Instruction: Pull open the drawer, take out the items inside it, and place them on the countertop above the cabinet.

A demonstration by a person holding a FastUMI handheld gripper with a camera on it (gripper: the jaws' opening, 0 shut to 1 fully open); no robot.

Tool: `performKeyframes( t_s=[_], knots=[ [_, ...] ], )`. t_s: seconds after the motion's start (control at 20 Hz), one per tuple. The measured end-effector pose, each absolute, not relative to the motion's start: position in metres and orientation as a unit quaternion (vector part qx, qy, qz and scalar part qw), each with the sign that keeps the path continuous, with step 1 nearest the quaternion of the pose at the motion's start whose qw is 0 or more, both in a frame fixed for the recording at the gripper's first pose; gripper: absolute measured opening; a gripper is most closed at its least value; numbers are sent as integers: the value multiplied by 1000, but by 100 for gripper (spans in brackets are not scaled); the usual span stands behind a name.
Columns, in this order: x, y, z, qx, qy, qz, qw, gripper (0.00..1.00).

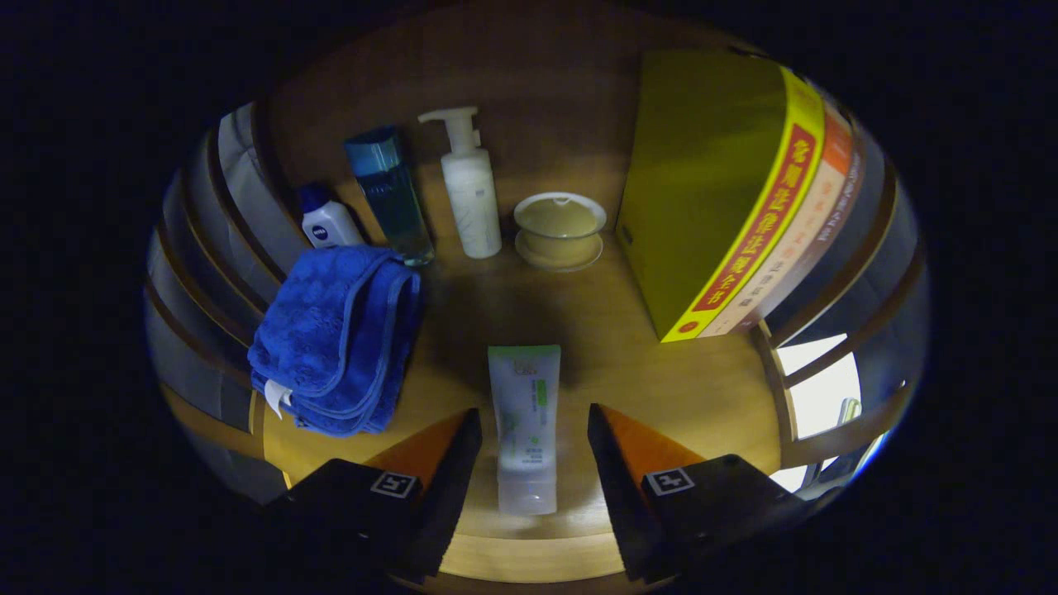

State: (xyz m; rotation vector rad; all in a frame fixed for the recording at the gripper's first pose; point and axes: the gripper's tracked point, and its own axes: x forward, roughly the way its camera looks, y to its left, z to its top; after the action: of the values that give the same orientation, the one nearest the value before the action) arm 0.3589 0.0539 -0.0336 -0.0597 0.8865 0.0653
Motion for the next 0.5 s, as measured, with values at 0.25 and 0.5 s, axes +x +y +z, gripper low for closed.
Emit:
performKeyframes(
  t_s=[0.25,0.5],
  knots=[
    [319,44,-12,13,379,32,925,96],
    [271,32,26,17,301,37,953,100]
  ],
)
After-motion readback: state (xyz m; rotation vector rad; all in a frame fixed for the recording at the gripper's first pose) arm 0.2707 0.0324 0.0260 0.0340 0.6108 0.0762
